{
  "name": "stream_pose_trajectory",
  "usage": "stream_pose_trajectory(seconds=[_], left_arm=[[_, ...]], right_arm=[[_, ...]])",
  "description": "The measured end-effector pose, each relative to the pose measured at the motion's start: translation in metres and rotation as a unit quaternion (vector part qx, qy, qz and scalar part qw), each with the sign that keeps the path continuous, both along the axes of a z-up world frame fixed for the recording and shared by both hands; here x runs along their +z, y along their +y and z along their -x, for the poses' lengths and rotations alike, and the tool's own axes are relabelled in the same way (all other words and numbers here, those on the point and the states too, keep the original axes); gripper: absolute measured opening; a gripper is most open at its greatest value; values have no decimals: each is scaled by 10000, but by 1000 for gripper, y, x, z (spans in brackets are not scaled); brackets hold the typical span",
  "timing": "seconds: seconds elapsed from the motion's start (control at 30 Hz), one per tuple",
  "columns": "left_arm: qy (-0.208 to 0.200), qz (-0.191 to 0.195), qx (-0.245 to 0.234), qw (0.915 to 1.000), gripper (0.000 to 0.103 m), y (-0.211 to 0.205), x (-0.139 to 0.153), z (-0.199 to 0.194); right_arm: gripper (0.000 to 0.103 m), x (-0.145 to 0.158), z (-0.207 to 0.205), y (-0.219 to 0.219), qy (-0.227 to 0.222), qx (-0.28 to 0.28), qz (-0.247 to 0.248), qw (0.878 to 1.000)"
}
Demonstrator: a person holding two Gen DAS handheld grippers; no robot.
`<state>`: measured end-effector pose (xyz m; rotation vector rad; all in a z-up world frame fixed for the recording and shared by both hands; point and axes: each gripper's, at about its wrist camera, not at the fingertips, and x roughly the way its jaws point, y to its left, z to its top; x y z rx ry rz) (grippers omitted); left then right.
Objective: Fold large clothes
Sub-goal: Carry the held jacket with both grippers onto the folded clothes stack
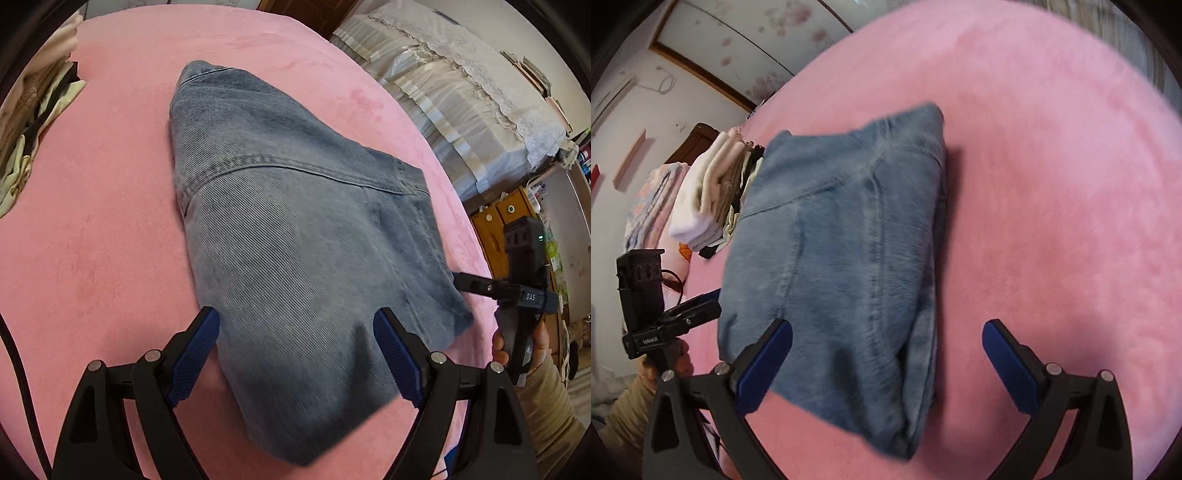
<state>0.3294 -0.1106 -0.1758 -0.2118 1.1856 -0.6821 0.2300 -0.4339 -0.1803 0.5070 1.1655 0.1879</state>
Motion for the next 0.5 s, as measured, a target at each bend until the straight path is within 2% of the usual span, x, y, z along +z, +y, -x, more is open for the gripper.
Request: stream_pose_trajectory(seconds=[0.13, 0.2, 0.3, 0.4, 0.5], left_arm=[[169, 245, 49, 9995, 84, 6, -12, -11], [196, 269, 24, 9994, 84, 5, -16, -15], [296, 262, 14, 9992, 84, 6, -24, -21], [443, 353, 12, 9984, 88, 5, -32, -28], [615, 434, -40, 9972, 94, -2, -43, -35]], right_arm=[[103, -18, -10, -5, -4, 50, -866, 9962], [103, -22, -17, -2, -1, 181, -1057, 9942], [103, -25, -30, 15, -51, 577, -997, 9933], [103, -27, -42, 34, -41, 910, -695, 9934], [102, -33, -48, 35, 97, 1024, -507, 9934]])
